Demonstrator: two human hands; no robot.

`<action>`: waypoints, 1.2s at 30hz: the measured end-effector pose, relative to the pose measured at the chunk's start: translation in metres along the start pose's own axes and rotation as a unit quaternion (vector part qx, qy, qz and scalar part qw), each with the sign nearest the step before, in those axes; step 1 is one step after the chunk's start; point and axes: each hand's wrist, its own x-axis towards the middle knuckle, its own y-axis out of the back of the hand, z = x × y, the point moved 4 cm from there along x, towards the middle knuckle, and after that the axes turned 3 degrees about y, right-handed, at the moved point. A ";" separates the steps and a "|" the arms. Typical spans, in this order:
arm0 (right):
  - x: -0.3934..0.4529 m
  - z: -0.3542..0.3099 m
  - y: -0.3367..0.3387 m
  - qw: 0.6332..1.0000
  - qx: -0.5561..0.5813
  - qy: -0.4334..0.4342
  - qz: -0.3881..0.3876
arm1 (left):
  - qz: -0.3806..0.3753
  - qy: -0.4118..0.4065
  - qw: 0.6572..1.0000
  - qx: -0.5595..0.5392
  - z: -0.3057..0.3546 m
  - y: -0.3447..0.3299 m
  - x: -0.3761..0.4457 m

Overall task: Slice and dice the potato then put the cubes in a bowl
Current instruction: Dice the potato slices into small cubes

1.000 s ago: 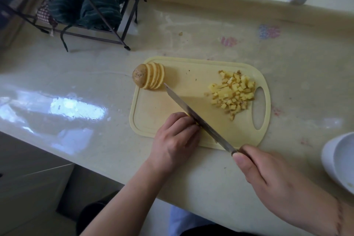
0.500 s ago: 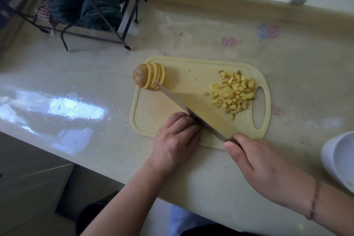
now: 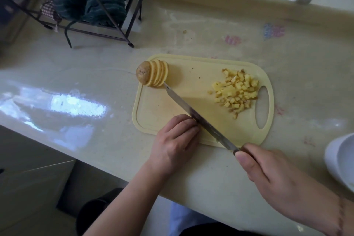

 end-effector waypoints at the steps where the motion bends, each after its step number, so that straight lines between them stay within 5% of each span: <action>1: -0.001 0.000 0.000 1.000 -0.001 0.000 -0.001 | 0.000 -0.001 1.000 -0.002 0.000 0.000 0.000; 25: 0.013 0.016 -0.001 1.000 -0.006 0.019 0.020 | 0.010 -0.002 1.000 -0.001 0.000 -0.002 0.000; 33: -0.004 -0.001 0.008 0.967 -0.247 0.057 0.016 | 0.108 -0.008 0.994 -0.021 0.042 0.067 -0.001; 36: -0.005 0.003 -0.001 0.945 -0.318 0.078 0.013 | 0.018 -0.021 0.999 0.018 0.050 0.078 0.022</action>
